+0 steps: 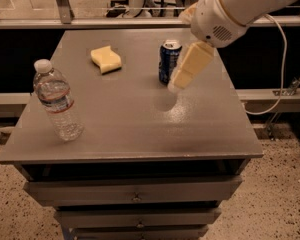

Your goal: Pick sponge

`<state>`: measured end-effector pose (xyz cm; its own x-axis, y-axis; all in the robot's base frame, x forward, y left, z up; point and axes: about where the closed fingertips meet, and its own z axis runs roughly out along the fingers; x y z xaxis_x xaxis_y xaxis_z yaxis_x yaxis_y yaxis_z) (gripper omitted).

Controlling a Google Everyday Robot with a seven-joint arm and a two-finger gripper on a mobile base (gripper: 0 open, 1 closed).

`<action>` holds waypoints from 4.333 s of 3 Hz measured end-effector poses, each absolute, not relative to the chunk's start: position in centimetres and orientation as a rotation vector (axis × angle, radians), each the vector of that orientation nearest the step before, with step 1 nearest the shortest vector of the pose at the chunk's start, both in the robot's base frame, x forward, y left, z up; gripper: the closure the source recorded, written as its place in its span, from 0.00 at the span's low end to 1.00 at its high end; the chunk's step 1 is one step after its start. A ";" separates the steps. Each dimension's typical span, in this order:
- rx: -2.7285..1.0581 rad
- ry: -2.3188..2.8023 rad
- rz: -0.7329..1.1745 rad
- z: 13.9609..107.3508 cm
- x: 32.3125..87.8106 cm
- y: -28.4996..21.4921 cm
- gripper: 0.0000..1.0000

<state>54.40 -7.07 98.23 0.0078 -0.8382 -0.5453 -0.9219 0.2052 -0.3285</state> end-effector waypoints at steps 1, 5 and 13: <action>-1.551 1.833 0.199 97.3 59.0 -3.4 0.00; -1.440 1.836 0.418 90.1 70.7 11.5 0.00; -1.295 1.646 0.532 96.2 71.2 8.0 1.00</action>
Offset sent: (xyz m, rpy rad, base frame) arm 0.1493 0.1428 -0.0312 0.2259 0.0380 -0.0690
